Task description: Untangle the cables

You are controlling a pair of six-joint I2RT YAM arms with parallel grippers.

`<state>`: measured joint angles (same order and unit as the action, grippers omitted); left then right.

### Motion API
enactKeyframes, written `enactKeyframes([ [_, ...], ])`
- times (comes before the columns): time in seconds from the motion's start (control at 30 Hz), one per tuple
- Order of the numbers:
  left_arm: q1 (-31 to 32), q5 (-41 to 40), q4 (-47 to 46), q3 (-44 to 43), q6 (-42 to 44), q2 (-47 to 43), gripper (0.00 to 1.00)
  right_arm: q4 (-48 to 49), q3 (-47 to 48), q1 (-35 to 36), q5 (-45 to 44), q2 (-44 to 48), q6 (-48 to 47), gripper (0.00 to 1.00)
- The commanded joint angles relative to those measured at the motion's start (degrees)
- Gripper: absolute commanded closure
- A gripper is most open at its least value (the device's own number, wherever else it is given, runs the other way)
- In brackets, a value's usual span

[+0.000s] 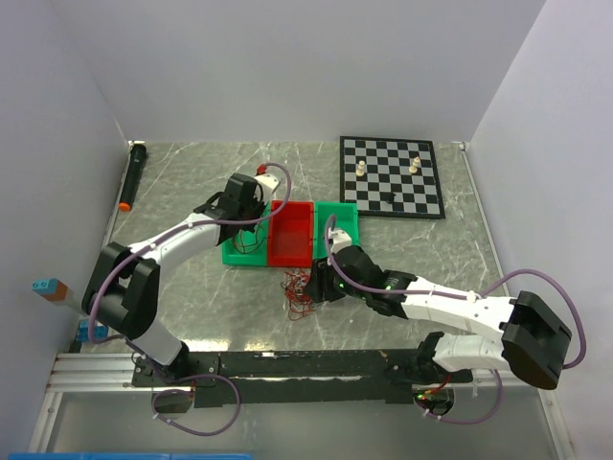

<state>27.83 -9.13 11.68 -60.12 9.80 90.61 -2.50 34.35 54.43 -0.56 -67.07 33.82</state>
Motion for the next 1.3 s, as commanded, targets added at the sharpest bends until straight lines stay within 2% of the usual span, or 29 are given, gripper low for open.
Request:
enactKeyframes([
  [0.0,-0.15,2.01,-0.79,-0.88,-0.93,1.32,0.74,1.36,0.46,-0.38,-0.06,1.42,0.28,0.44],
  [0.03,-0.32,2.44,-0.18,-1.23,-1.45,1.41,0.63,1.19,0.46,-0.38,-0.49,1.50,0.36,0.44],
  [0.2,-1.20,6.84,4.48,-2.63,-1.81,-4.19,0.31,0.22,-0.16,-0.56,-1.38,1.50,0.98,0.40],
  [0.33,-1.20,8.60,12.37,-4.47,0.21,-11.23,0.15,-1.01,0.45,-0.82,-1.64,0.71,1.42,0.39],
  [0.47,-1.29,14.47,21.43,-8.25,2.94,-16.94,0.01,0.29,1.25,-1.26,-0.59,-1.92,1.68,0.39],
  [0.63,0.11,26.24,23.56,-5.73,5.83,-22.48,0.03,1.10,4.14,-1.26,1.79,-6.84,1.42,0.41],
  [0.8,9.24,36.27,22.42,3.32,12.68,-27.93,0.03,-0.48,3.80,-1.35,0.65,-4.83,0.46,0.42],
  [0.97,18.38,34.80,19.88,9.57,15.86,-27.68,0.02,-2.15,1.69,-1.96,-1.29,-3.59,1.94,0.45],
  [1.1,21.29,34.09,17.41,10.98,14.98,-23.65,0.01,-8.03,2.91,-2.58,-2.78,-7.19,5.19,0.52],
  [1.27,24.37,30.58,11.71,14.84,17.44,-20.39,0.02,-11.38,3.88,-2.84,0.02,-11.76,6.08,0.59],
])
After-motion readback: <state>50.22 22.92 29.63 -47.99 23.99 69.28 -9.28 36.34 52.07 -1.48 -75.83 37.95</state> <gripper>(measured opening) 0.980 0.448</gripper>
